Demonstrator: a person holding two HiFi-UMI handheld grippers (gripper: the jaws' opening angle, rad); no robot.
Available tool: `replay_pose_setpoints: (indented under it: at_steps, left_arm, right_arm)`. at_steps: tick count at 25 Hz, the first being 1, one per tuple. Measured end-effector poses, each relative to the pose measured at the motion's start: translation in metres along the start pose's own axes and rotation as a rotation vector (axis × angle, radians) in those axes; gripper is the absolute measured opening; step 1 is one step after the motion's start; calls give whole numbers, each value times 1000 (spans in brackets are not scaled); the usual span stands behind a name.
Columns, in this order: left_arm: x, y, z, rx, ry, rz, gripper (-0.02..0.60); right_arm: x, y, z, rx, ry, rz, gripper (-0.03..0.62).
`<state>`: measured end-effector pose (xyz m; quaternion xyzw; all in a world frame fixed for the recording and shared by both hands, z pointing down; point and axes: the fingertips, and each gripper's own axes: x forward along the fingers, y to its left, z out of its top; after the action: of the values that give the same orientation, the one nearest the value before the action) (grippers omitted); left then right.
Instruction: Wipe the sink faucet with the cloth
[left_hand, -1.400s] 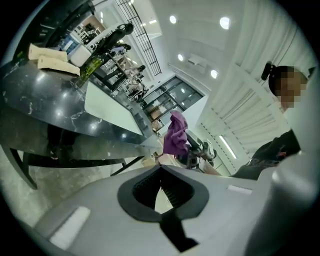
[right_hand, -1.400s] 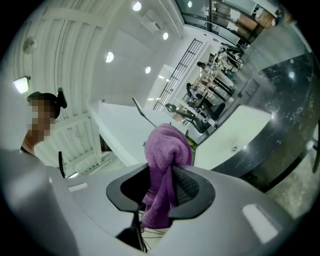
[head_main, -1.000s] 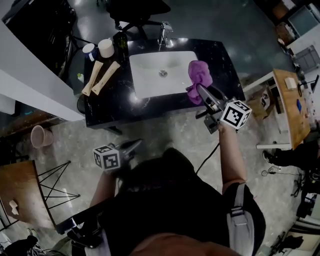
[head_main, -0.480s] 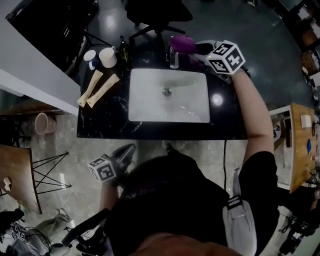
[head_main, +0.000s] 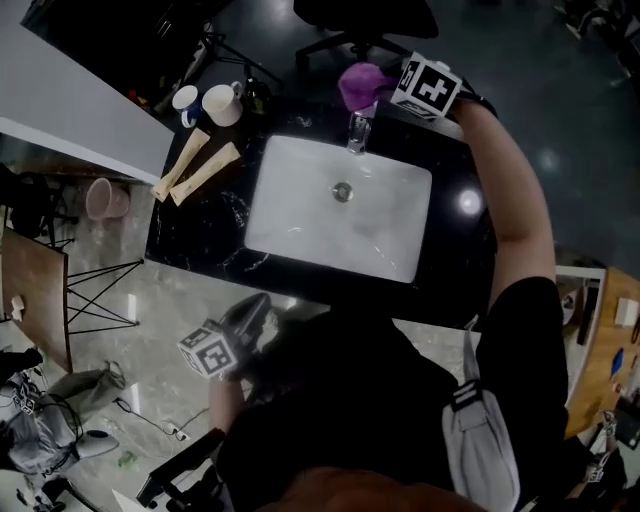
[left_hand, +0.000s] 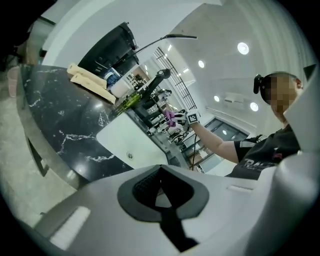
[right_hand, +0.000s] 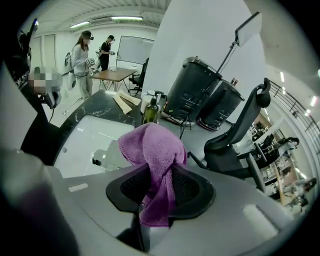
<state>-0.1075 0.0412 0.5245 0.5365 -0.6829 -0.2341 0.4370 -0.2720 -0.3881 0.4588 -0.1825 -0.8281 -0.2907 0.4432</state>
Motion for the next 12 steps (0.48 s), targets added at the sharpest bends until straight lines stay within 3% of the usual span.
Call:
replay_pose_setpoints:
  at_steps: [5,12]
  left_arm:
    - [2,0,8,-20,-23,31,0]
    - [4,7,20,-43,-17,-8,0]
  right_arm:
    - [17,-36,-4,58,21,32,127]
    - [2,-9,0,34,-11,0,119]
